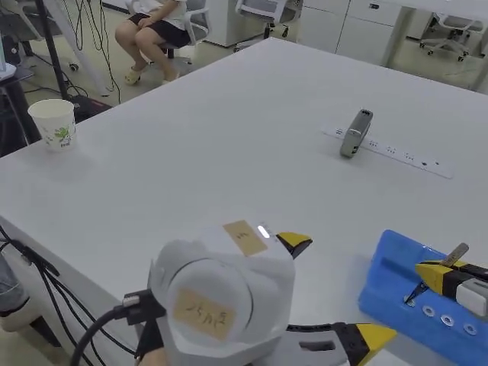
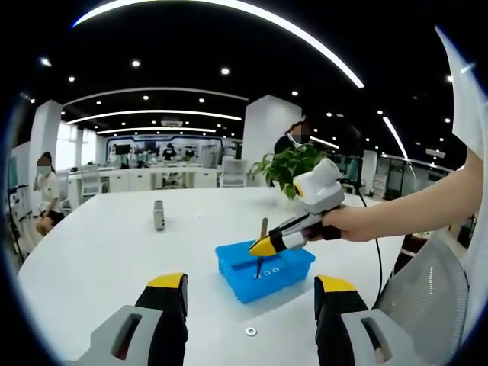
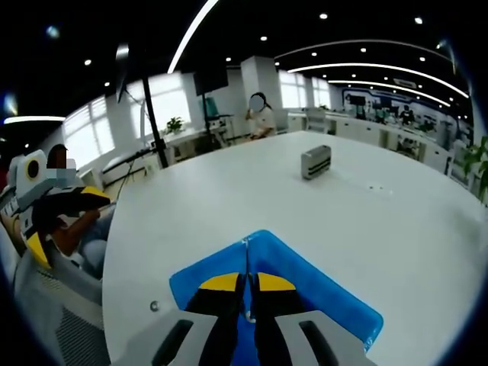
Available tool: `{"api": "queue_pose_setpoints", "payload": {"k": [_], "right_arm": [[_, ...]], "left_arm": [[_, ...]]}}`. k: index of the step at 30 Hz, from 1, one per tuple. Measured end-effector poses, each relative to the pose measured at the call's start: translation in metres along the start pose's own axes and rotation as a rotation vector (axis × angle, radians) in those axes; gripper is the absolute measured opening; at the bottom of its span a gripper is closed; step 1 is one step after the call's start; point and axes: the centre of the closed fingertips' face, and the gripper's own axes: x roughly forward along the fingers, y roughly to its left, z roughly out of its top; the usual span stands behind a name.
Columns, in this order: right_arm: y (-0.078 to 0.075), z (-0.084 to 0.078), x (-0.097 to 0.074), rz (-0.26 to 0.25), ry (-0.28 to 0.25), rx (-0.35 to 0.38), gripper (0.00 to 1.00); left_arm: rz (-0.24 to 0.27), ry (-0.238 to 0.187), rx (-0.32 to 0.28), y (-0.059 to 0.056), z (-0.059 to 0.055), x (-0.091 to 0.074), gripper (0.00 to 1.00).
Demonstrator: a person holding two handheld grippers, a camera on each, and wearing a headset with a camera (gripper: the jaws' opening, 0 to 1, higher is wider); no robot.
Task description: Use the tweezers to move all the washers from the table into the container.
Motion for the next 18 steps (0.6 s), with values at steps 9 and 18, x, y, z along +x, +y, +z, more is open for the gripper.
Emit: {"api": "queue_pose_setpoints", "payload": {"k": [9, 18], "right_arm": [[0.001, 0.000, -0.001, 0.003, -0.008, 0.000, 0.03], [0.009, 0.011, -0.012, -0.002, -0.071, -0.005, 0.03]], "left_arm": [[-0.003, 0.001, 0.001, -0.001, 0.000, 0.000, 0.68], [-0.005, 0.001, -0.001, -0.001, 0.000, 0.000, 0.68]]}}
